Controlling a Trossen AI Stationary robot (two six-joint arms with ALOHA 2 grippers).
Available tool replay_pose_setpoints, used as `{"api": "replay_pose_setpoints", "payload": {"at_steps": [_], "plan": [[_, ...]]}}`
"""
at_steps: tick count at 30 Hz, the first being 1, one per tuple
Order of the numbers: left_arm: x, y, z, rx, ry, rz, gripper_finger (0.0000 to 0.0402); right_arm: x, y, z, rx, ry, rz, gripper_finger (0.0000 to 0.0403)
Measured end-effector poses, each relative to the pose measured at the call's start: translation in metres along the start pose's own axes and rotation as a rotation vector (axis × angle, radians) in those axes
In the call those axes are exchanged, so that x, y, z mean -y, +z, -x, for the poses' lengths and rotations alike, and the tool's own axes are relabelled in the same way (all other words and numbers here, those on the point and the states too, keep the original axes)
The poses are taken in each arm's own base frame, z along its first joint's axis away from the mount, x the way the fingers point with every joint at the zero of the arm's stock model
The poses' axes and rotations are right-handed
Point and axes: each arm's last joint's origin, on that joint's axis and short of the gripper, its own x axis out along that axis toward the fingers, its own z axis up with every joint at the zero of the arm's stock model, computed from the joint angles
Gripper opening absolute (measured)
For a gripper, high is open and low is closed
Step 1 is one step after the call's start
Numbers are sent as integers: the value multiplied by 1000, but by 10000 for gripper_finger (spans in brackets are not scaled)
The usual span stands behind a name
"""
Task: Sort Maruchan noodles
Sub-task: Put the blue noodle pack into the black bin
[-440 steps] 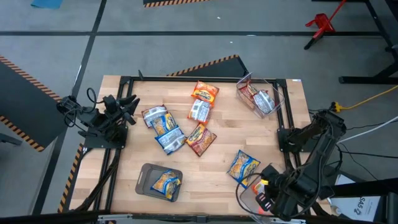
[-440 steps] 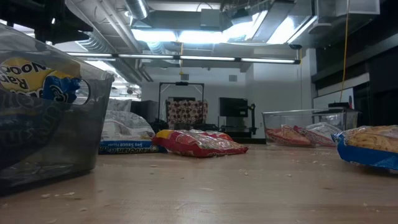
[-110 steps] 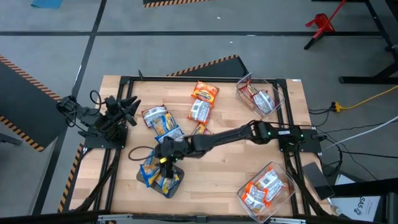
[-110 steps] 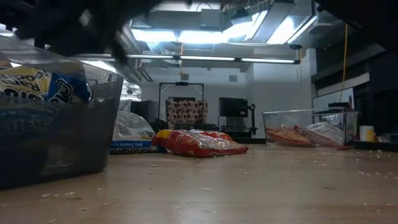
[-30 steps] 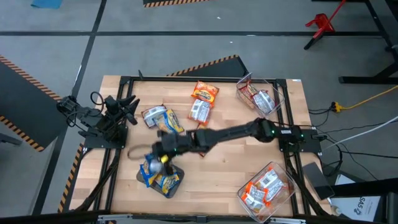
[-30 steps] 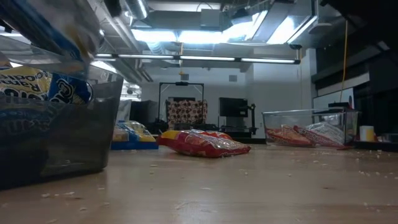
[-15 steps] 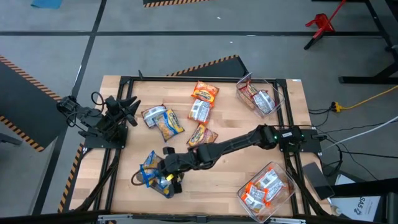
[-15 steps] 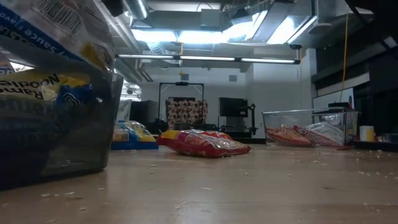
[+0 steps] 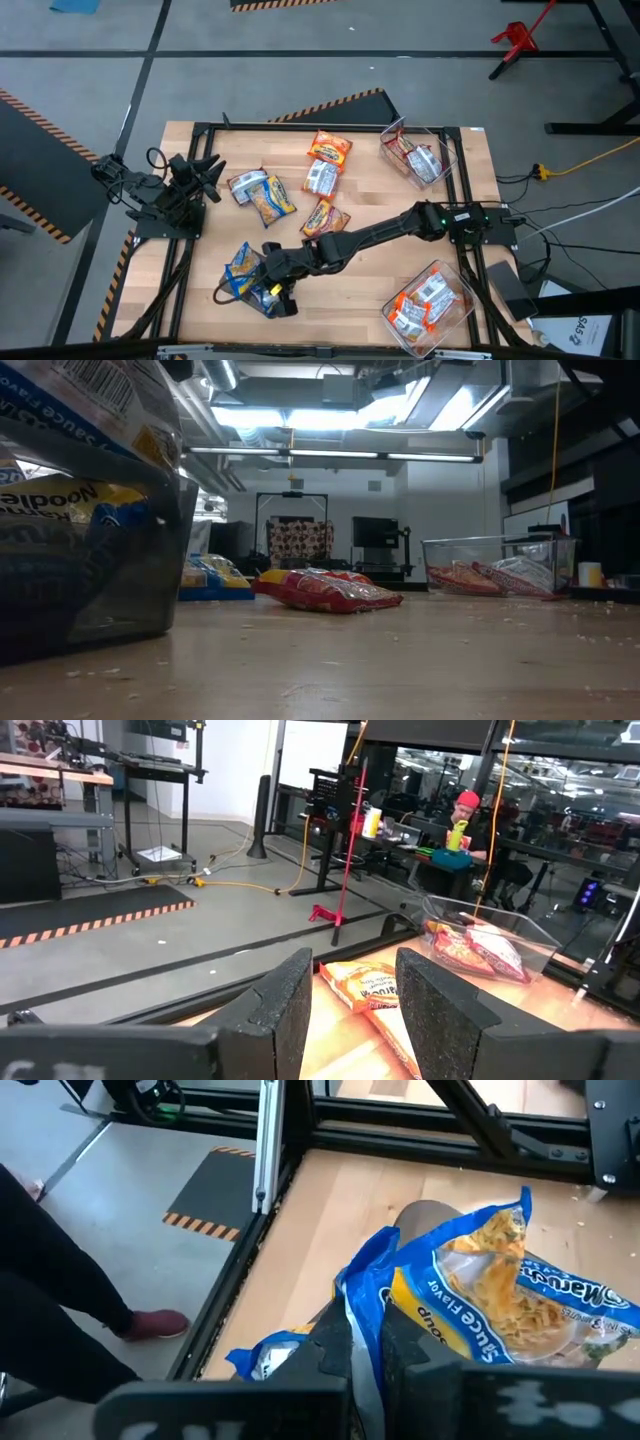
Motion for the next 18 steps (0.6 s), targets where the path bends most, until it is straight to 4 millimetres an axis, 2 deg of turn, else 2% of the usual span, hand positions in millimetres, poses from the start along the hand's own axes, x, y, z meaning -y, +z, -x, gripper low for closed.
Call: {"api": "replay_pose_setpoints", "payload": {"at_steps": [6,14,18], "plan": [[0,0,0,0,1,0,140,-1,1,4,-28,27,-4,0],[0,0,0,0,1,-3,140,3,-20,-22,-96,51,-16,1],[0,0,0,-1,1,-8,140,4,-25,-25,-118,39,-19,21]]}}
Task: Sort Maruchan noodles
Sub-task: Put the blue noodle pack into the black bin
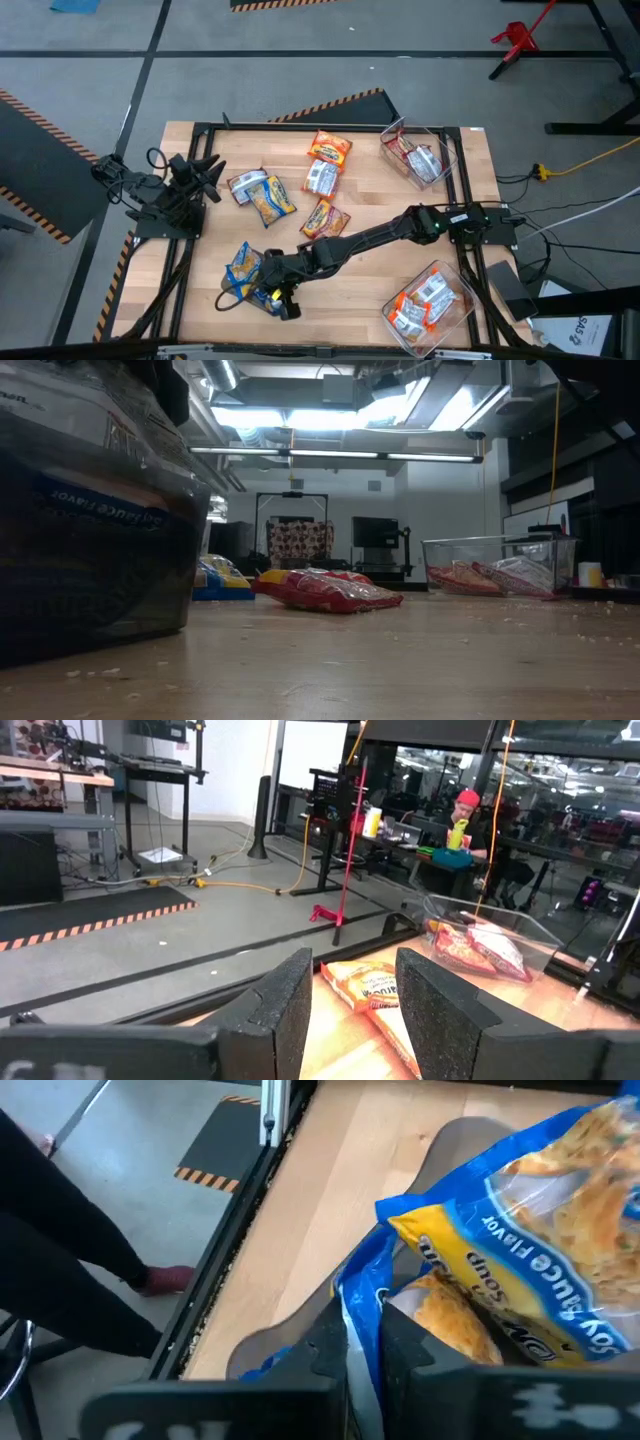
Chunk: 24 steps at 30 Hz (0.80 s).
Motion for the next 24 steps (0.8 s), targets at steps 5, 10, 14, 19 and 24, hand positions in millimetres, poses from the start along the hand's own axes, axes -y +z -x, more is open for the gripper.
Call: {"api": "replay_pose_setpoints", "payload": {"at_steps": [5,10,14,19,24], "plan": [[0,0,0,-1,1,-9,140,4,1,1,8,-22,4,85],[0,0,0,-1,1,-10,140,4,1,-1,12,2,-4,163],[0,0,0,-1,1,-10,140,1,10,12,45,-7,4,187],[0,0,0,-1,1,-10,140,-7,37,50,169,-46,19,162],[0,0,0,-1,1,-9,140,-11,22,34,92,-46,-7,69]]}}
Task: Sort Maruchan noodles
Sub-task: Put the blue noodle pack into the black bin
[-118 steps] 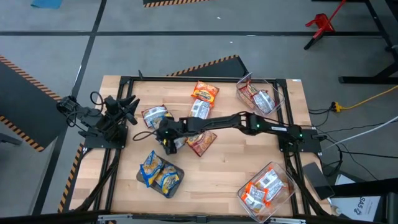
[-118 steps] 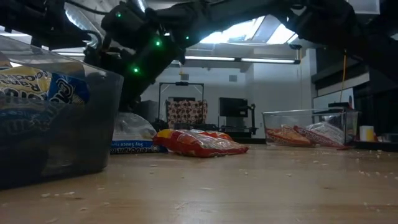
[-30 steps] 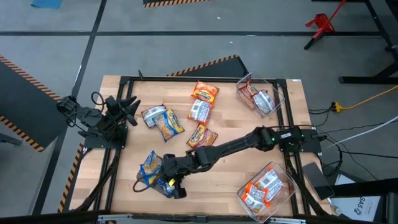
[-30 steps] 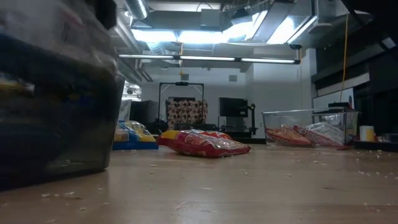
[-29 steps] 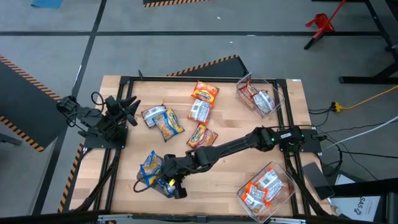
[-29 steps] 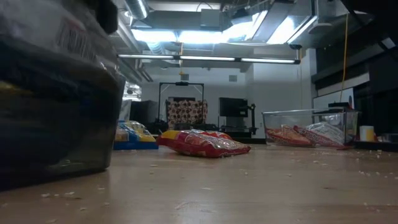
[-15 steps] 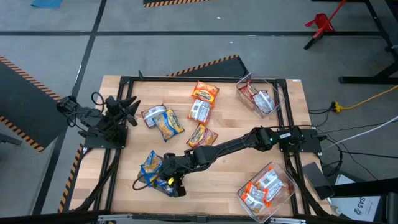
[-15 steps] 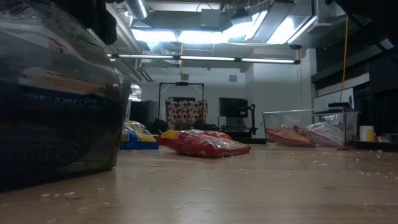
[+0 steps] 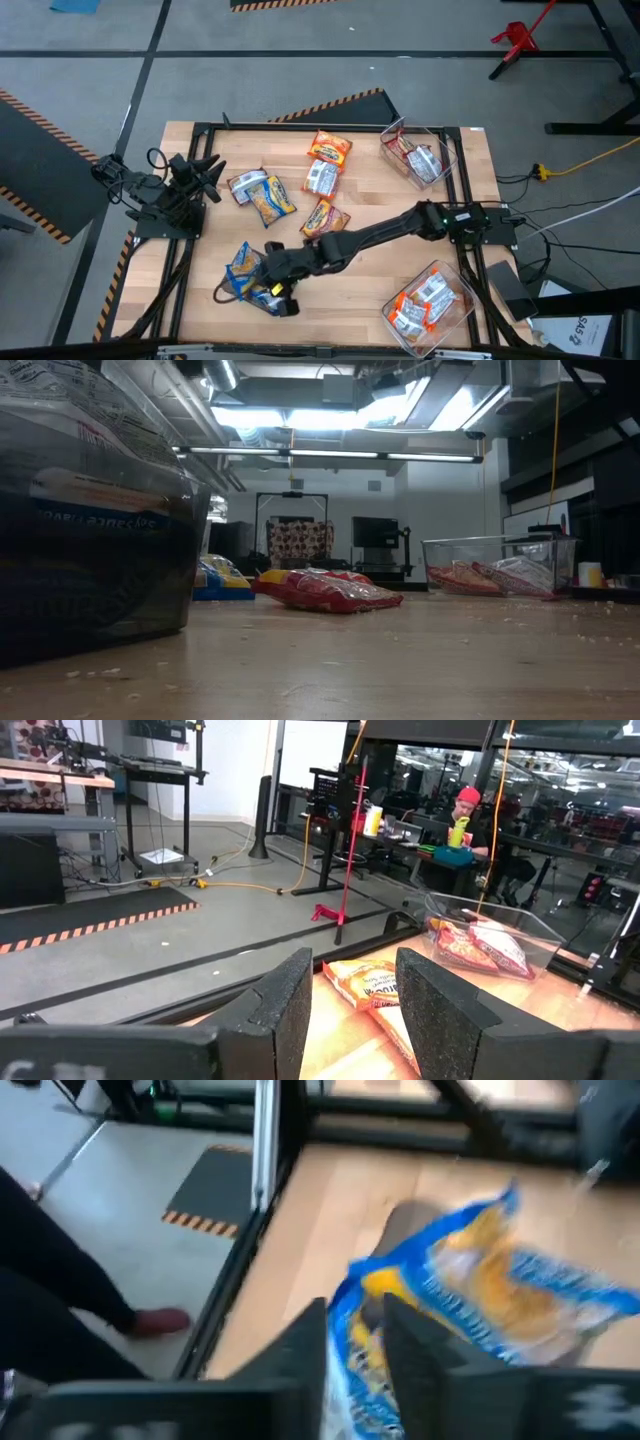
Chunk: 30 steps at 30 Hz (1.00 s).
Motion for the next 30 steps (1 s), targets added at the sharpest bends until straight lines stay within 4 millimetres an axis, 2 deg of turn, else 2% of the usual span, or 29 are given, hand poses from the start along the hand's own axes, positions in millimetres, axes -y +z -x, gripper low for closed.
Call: {"api": "replay_pose_setpoints", "payload": {"at_steps": [2,4,9,14,20,24,30], "plan": [[0,0,0,0,0,0,140,-1,-9,-6,-41,-4,-10,25],[0,0,0,-1,0,-4,140,0,-16,-11,-60,-16,-14,9],[0,0,0,-1,0,-6,140,10,-35,-21,-125,-90,-40,28],[0,0,0,-1,0,-6,140,18,-57,-34,-164,-101,-48,10],[0,-1,0,-3,1,-15,140,27,-68,-42,-149,-87,-64,9],[0,-2,0,-6,2,-26,140,31,-61,-38,-140,-88,-69,16],[0,-2,0,-6,1,-25,140,26,-8,-9,-3,-59,-24,9]]}}
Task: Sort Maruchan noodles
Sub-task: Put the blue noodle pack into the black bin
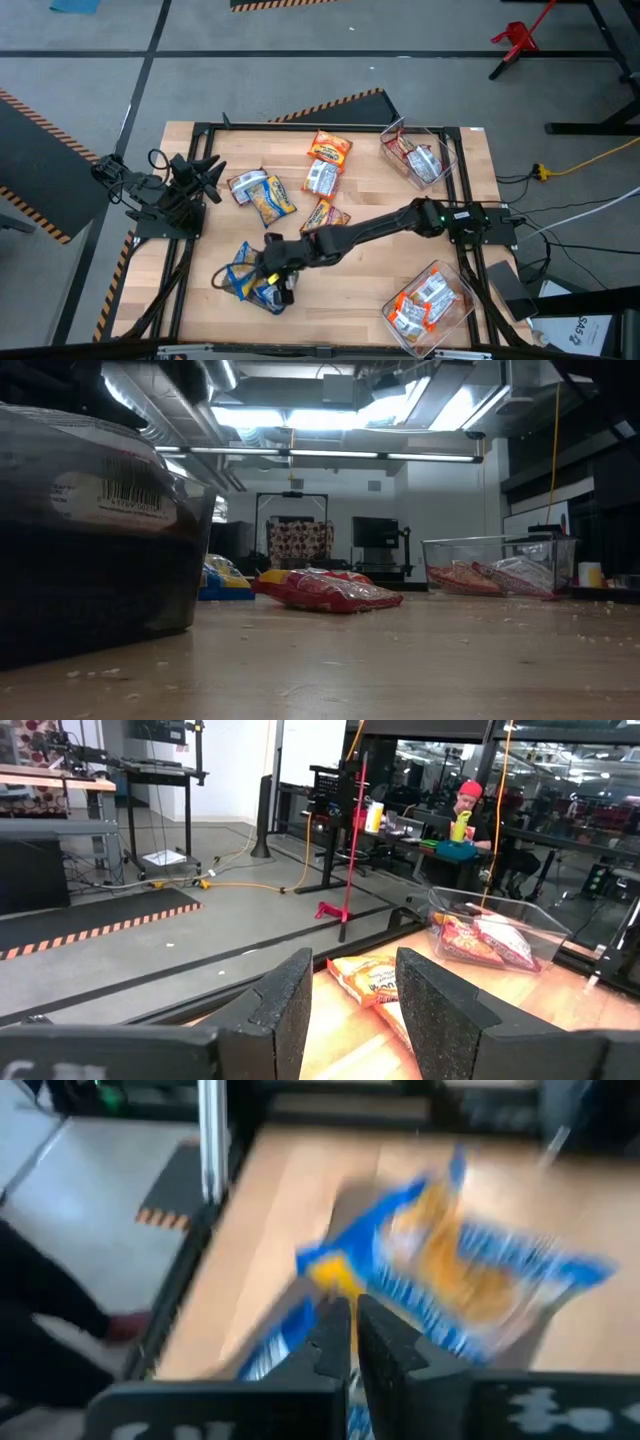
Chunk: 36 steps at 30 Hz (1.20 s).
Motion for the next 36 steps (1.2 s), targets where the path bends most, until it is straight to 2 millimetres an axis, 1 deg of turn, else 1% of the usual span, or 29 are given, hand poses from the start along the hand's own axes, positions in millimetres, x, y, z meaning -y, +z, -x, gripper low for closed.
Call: {"api": "replay_pose_setpoints", "payload": {"at_steps": [2,3,5,7,9,13,17,19,21,23,25,26,28,29,30,32,34,36], "plan": [[0,0,0,0,0,0,140,-2,12,9,38,-33,25,3],[0,0,0,0,0,0,140,-2,15,12,43,-59,29,2],[0,0,0,0,0,0,140,-1,13,13,31,-111,20,2],[0,0,0,0,0,2,140,1,4,9,-33,-144,-2,2],[0,0,0,0,0,2,140,3,-7,2,-67,-151,-27,1],[0,0,0,0,0,2,140,10,-37,-15,-164,-196,-58,1],[0,0,0,0,0,1,140,13,-52,-25,-164,-189,-80,1],[0,0,0,-1,0,-2,140,14,-56,-27,-176,-194,-82,1],[0,0,0,-1,0,-3,140,17,-53,-27,-157,-206,-82,1],[0,0,0,-1,0,-4,140,17,-47,-23,-144,-207,-83,1],[0,0,0,-1,0,-4,140,14,-31,-16,-86,-194,-69,1],[0,0,0,-1,0,-4,140,11,-20,-9,-49,-182,-51,1],[0,0,0,-1,0,-4,140,1,2,5,27,-140,-8,1],[0,0,0,-1,0,-4,140,-5,10,10,67,-120,14,1],[0,0,0,-1,0,-3,140,-12,13,13,89,-104,36,1],[0,0,0,-1,0,-4,140,-22,9,9,83,-88,71,1],[0,0,0,-1,0,-3,140,-29,-1,1,40,-77,94,1],[0,0,0,-1,0,-3,140,-31,-7,-6,35,-67,103,1]]}}
